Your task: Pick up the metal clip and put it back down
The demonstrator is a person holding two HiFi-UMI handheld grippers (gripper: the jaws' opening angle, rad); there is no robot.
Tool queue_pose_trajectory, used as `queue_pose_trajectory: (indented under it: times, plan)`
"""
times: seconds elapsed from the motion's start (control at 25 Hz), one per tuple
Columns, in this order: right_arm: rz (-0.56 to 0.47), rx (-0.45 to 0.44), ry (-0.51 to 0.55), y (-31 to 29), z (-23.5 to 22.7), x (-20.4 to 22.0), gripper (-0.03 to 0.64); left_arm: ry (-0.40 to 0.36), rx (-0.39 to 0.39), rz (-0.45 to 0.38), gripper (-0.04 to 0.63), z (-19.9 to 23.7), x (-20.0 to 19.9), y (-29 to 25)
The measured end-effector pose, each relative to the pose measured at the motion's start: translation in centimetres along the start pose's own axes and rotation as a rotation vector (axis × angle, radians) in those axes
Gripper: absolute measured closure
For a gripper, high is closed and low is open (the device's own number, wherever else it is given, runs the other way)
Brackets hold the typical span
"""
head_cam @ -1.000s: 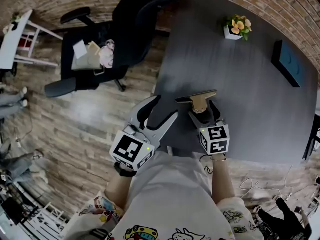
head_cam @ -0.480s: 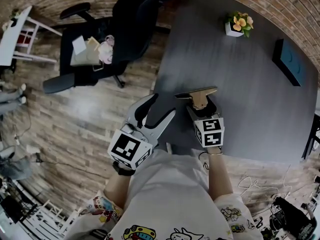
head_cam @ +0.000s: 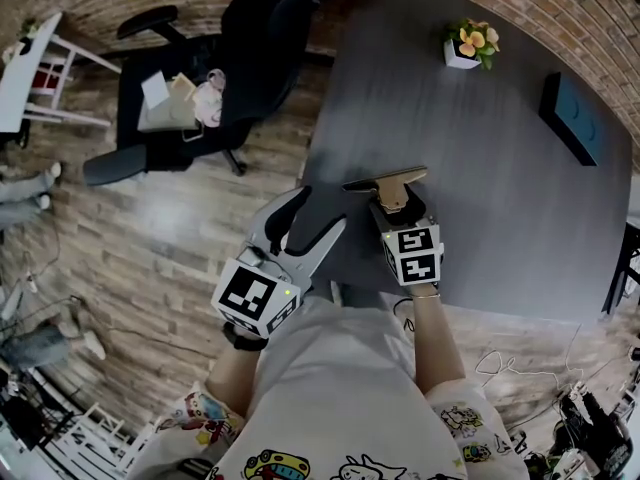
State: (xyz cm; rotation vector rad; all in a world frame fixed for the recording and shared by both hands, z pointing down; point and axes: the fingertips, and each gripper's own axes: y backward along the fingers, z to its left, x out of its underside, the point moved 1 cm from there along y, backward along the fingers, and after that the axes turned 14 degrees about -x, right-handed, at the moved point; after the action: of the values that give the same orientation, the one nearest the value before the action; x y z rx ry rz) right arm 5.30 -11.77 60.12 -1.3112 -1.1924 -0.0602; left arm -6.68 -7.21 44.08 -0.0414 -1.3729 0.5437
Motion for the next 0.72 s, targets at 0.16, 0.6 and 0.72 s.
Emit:
queue_pose_trajectory:
  times: [0.16, 0.6, 0.72]
  plan:
    - [0.004, -0.006, 0.004, 0.0, 0.0, 0.1, 0.333, -0.003, -0.010, -0.004, 0.339, 0.1, 0.1, 0.2]
    - [-0.002, -0.018, -0.031, 0.9, -0.4, 0.2, 0.336, 0.001, -0.033, -0.024, 0.339, 0.7, -0.5, 0.4]
    - [-0.015, -0.016, -0.034, 1.4, -0.5, -0.2, 0.336, 0.000, -0.033, -0.030, 0.339, 0.8, -1.0, 0.2]
